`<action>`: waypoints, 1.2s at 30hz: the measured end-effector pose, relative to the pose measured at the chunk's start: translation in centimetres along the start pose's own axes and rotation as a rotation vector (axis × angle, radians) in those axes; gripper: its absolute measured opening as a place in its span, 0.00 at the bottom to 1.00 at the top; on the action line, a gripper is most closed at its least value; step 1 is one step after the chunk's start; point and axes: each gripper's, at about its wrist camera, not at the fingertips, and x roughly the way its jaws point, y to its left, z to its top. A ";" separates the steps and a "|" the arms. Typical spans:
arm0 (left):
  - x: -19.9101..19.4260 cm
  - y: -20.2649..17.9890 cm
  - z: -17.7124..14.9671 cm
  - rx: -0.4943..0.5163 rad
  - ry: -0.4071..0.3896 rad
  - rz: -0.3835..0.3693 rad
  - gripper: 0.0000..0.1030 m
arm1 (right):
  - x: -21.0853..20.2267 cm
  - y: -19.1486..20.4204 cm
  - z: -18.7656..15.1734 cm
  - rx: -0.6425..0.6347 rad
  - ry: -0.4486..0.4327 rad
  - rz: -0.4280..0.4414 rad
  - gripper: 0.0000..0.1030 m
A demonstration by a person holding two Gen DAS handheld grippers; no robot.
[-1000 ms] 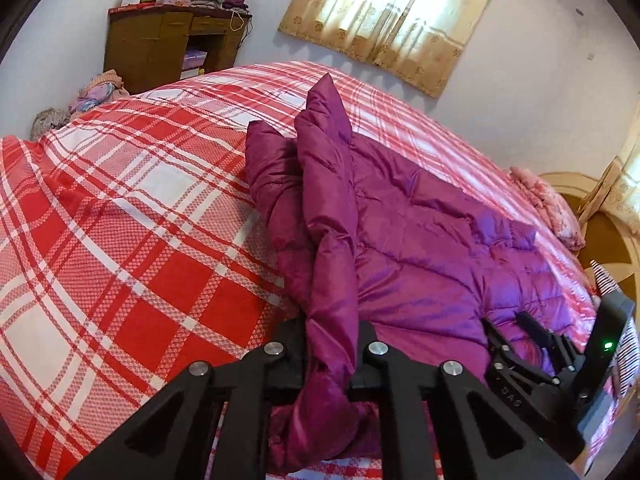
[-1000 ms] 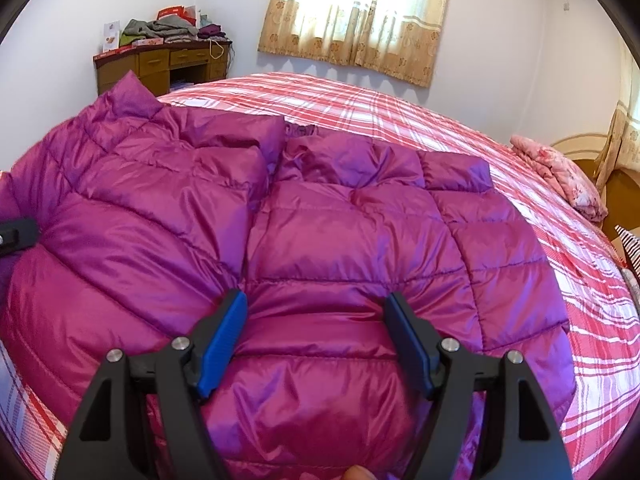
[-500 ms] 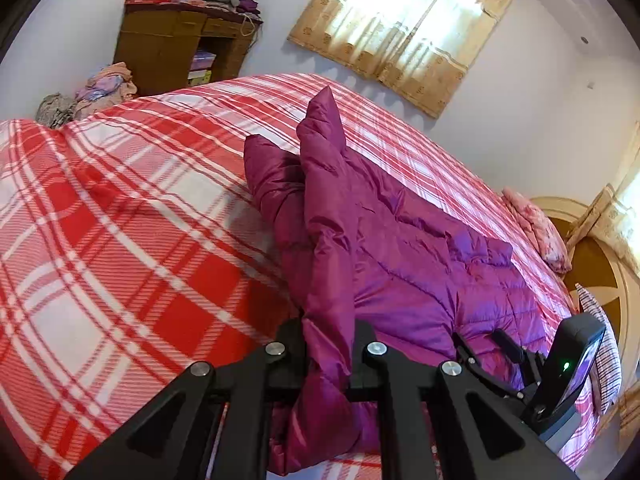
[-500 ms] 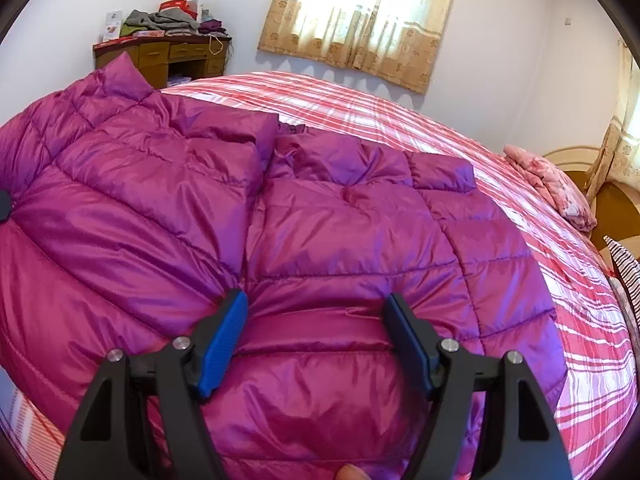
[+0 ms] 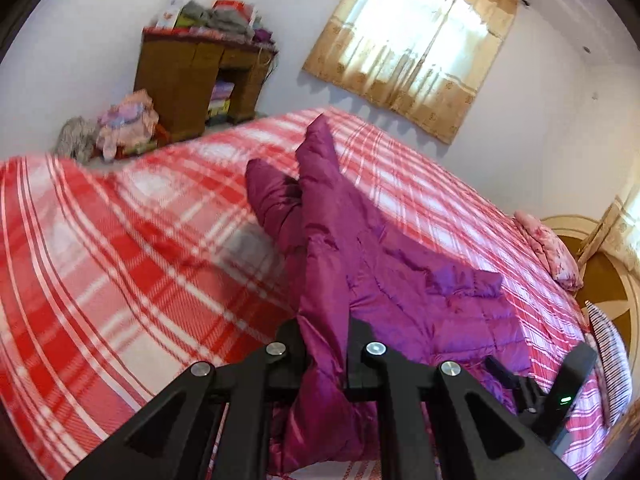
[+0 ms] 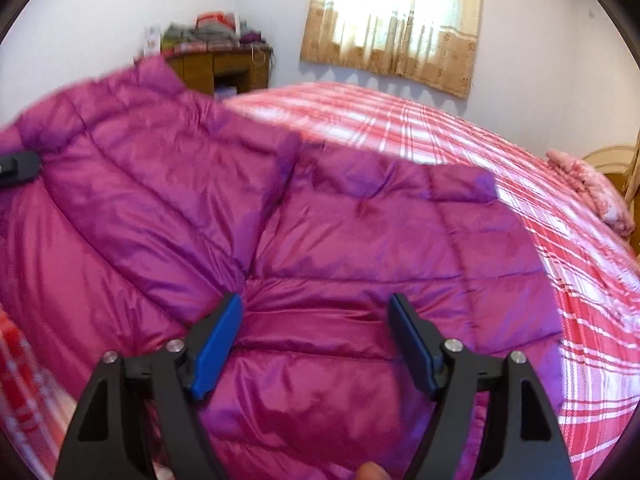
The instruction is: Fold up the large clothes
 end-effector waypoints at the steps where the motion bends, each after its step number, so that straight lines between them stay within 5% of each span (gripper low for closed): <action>1: -0.4 -0.8 0.4 0.022 -0.013 0.002 0.08 | -0.9 -0.8 0.3 0.026 -0.025 0.004 0.84; 5: -2.0 -5.4 1.5 0.146 -0.065 -0.001 0.08 | -4.0 -6.0 0.9 0.134 -0.106 -0.043 0.91; 13: -1.0 -18.7 -0.1 0.478 -0.101 -0.027 0.08 | -4.9 -17.4 -2.7 0.364 -0.050 -0.224 0.91; 18: 3.5 -26.7 -5.4 0.746 -0.078 0.005 0.08 | -5.2 -22.1 -6.0 0.503 -0.009 -0.270 0.91; 25: 10.0 -32.3 -14.2 0.997 0.003 0.042 0.09 | -4.7 -24.9 -8.0 0.565 0.032 -0.246 0.91; 32: 8.2 -34.7 -16.0 1.110 -0.061 0.080 0.24 | -4.4 -25.8 -8.8 0.605 0.046 -0.204 0.91; 34: 5.8 -35.0 -15.0 1.086 -0.100 0.028 0.27 | -4.5 -25.8 -8.8 0.606 0.042 -0.201 0.91; 36: 3.2 -35.2 -13.9 1.079 -0.165 -0.019 0.50 | -4.5 -26.0 -8.9 0.610 0.042 -0.197 0.91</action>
